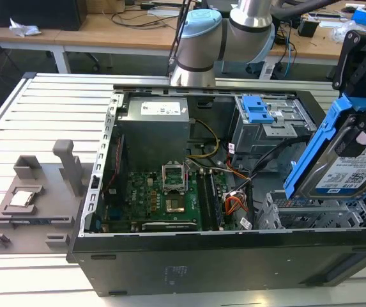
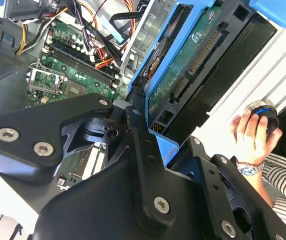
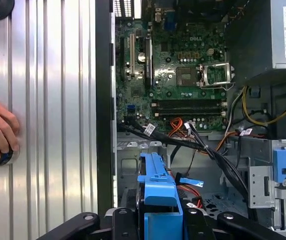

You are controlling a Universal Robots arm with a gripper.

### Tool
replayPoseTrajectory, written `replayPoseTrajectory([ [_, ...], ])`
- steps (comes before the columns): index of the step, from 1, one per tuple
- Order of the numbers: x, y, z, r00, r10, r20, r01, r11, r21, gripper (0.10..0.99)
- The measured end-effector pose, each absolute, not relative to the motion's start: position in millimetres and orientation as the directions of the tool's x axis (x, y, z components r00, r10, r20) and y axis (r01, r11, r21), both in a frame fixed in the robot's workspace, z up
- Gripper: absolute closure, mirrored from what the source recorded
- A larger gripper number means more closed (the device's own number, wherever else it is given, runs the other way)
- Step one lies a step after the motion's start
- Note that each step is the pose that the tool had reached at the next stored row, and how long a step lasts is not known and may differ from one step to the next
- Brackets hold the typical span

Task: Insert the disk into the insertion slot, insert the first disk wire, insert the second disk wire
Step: 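Insert the disk into the insertion slot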

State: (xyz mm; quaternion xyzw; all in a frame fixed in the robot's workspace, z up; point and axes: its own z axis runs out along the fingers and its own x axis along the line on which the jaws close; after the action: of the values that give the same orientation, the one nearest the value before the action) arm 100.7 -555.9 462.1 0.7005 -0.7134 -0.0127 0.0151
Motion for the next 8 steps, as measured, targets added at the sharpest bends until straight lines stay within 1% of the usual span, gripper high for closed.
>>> replayPoseTrajectory([
  [8, 100.8, -555.8, 452.6, -0.012, -1.000, 0.005, -0.999, 0.013, 0.039, 0.718],
])
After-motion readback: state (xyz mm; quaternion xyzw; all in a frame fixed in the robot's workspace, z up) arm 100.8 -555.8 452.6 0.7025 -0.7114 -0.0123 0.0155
